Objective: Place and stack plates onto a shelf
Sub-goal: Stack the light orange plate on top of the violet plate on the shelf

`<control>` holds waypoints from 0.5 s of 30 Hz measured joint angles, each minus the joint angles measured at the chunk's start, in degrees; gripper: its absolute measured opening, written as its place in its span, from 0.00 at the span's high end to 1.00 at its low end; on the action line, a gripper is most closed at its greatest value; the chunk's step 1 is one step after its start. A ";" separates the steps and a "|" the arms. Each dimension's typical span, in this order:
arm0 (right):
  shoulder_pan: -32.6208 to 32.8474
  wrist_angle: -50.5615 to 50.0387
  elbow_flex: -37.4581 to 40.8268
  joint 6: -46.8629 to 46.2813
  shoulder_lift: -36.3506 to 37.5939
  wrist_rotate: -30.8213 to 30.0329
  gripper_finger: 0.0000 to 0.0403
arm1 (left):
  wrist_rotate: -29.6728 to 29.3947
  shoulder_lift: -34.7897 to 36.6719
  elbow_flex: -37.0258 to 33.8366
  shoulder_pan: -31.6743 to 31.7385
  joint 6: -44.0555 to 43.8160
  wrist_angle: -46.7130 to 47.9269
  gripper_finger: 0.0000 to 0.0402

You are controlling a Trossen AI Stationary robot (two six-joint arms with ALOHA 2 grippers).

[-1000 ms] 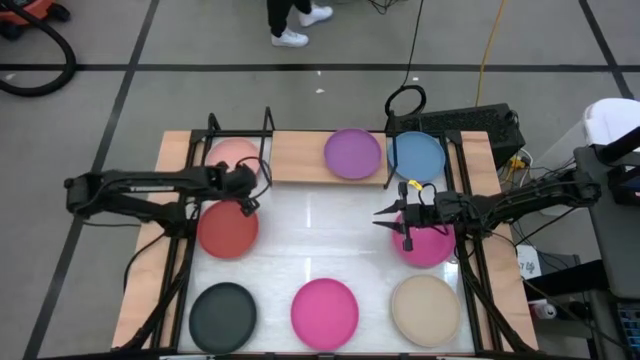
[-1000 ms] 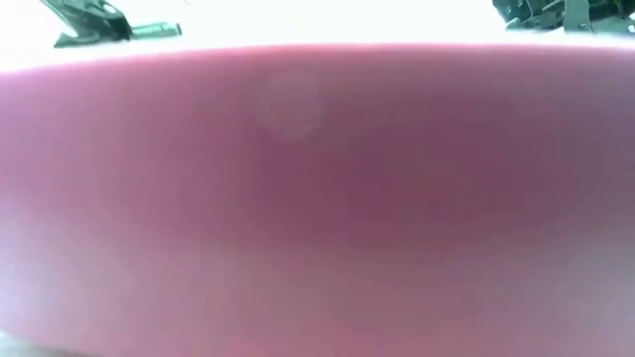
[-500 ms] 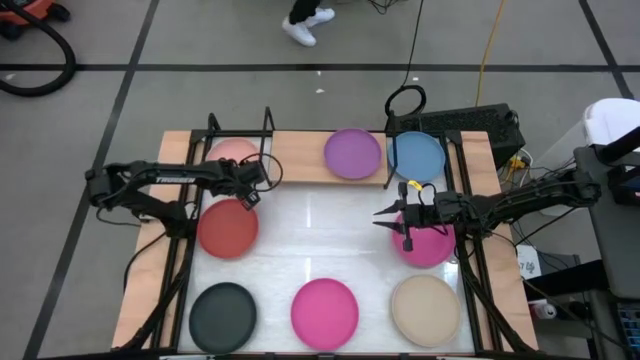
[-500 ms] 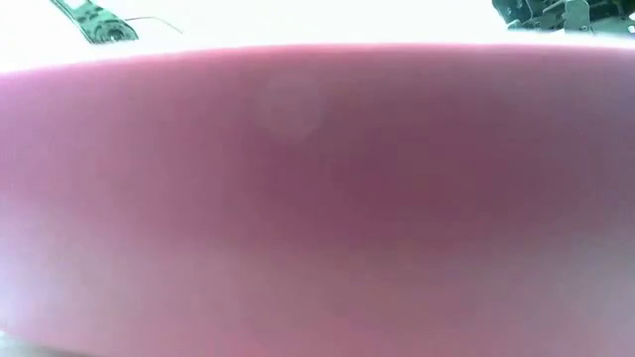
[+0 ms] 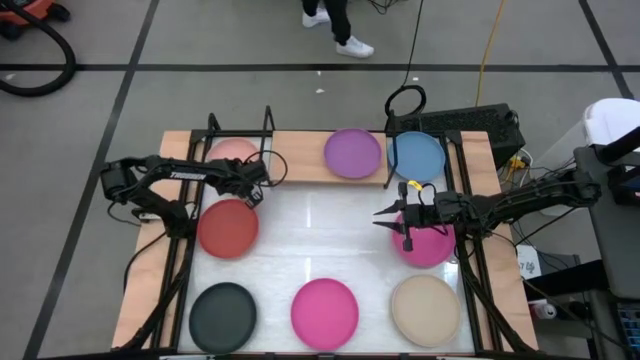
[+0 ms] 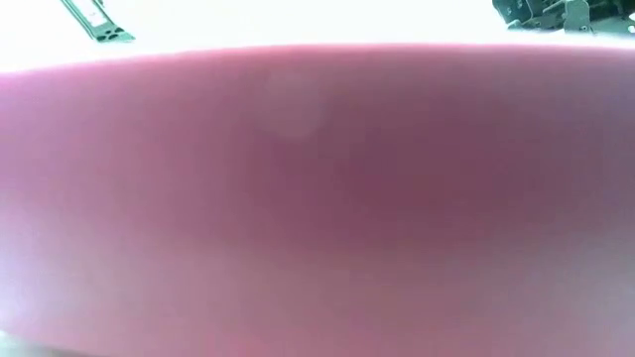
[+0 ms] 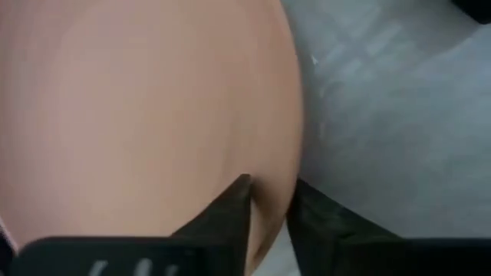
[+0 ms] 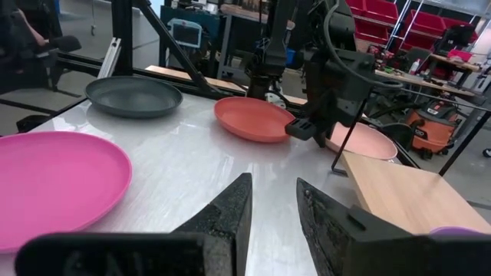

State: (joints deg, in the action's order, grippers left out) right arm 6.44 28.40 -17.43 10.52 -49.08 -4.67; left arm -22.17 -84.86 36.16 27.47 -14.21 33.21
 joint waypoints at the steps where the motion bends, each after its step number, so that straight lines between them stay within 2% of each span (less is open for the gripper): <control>1: -0.01 0.02 0.00 0.00 0.00 0.00 0.79 | 0.03 -0.11 0.00 -0.08 0.01 -0.12 0.86; 5: 0.00 0.02 0.00 -0.23 -0.01 0.01 0.79 | -1.02 0.59 -0.09 -0.87 0.53 -0.31 0.96; 9: 0.00 0.04 0.00 -0.81 -0.02 0.02 0.79 | -0.28 3.72 -0.09 -1.42 -1.47 -0.07 0.96; 15: 0.00 0.04 0.00 -1.05 -0.02 0.20 0.79 | 0.04 12.61 -0.19 -1.84 -5.26 1.06 0.97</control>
State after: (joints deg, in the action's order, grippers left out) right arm 6.44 28.45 -17.43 9.47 -49.10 -4.47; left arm -22.13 -72.25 35.97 25.62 -19.47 34.27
